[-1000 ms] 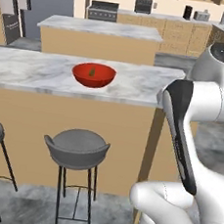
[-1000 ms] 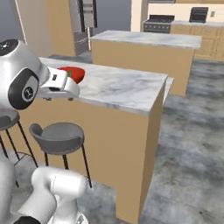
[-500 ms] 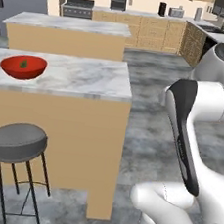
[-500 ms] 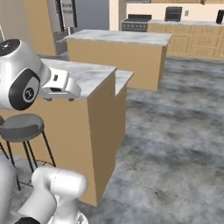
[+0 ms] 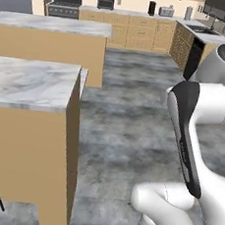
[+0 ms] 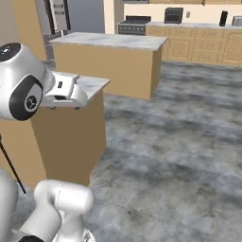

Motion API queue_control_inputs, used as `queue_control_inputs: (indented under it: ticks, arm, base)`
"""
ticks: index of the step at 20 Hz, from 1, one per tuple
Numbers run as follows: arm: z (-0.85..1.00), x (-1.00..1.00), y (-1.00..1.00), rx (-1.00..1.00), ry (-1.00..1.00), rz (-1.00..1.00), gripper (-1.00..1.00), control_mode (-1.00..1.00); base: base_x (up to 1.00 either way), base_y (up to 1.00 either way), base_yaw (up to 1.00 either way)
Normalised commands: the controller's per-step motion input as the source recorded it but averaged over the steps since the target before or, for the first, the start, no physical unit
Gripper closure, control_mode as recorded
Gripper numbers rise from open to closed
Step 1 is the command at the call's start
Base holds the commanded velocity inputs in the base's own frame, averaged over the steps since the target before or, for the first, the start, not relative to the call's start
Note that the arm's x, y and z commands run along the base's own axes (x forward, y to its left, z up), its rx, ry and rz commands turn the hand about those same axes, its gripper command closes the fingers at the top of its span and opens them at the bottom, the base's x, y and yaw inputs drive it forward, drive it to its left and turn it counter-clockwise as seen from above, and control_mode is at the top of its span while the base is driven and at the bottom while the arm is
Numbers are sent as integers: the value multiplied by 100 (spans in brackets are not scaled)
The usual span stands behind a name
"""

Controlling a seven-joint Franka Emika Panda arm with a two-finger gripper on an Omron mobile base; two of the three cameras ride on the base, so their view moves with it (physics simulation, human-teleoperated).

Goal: There is a bowl on the dining counter. Grab a lemon wedge from the fridge and place it in the bowl. Then get the liquor bottle and glass cup from the cabinet and place them next to the bowl.

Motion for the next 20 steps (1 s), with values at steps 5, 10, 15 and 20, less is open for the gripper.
queue_control_inputs:
  ticks: [5,10,15,20]
  arm:
    - [0,0,0,0,0,0,-100,100]
    - [0,0,0,0,0,0,-100,100]
    - [0,0,0,0,0,0,-100,100]
    - [0,0,0,0,0,0,-100,100]
  base:
    - [100,-100,-5]
    - [100,-100,-17]
    - [100,-81,-19]
    - [100,-28,-8]
